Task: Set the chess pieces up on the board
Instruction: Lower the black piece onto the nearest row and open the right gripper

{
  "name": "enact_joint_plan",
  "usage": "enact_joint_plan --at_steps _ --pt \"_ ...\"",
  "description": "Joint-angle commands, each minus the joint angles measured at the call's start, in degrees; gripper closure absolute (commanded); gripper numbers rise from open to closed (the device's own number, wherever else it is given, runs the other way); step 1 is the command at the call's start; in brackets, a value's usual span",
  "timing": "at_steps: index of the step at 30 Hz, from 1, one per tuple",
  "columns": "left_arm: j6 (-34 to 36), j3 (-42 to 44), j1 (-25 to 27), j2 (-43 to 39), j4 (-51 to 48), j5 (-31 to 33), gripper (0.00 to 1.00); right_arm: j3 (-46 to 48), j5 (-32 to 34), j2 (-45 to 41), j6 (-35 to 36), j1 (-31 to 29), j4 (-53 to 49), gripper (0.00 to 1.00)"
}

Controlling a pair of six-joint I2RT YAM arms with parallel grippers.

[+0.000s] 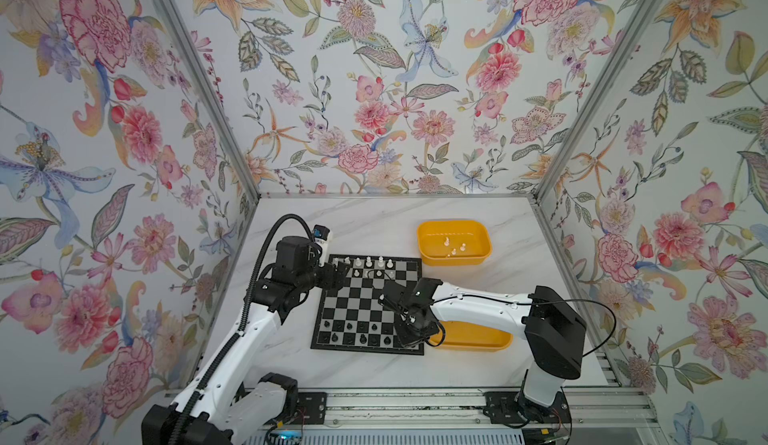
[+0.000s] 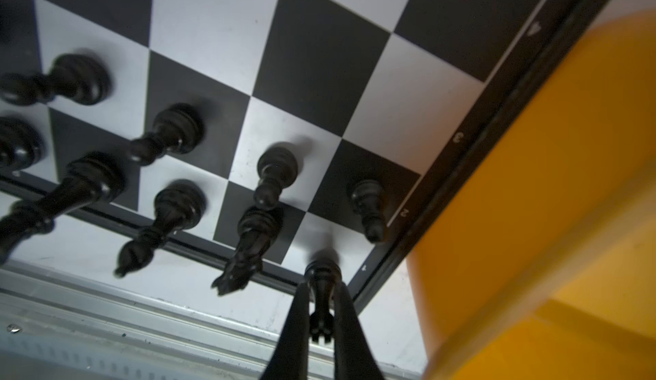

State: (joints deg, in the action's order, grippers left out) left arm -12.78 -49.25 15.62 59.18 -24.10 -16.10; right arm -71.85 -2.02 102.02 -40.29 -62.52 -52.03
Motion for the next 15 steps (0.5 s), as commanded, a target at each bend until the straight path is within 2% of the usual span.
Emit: enact_joint_plan --at_steps 1,7,12,15 --pt "0.7 0.0 -0.9 0.0 -0.6 0.3 0.10 1.1 0.8 0.7 0.6 0.5 0.2 0.89" --pt "0.8 -0.4 -1.1 0.6 -0.3 0.0 0.10 1.1 0.5 1.1 0.9 0.9 0.4 0.86" --pt "0.9 -0.6 -1.1 0.7 -0.3 -0.2 0.10 0.7 0.7 0.1 1.1 1.0 0.7 0.71" --pt "0.9 -0.7 -1.3 0.9 -0.3 -0.2 0.10 0.1 0.7 -0.6 1.2 1.1 0.5 0.66"
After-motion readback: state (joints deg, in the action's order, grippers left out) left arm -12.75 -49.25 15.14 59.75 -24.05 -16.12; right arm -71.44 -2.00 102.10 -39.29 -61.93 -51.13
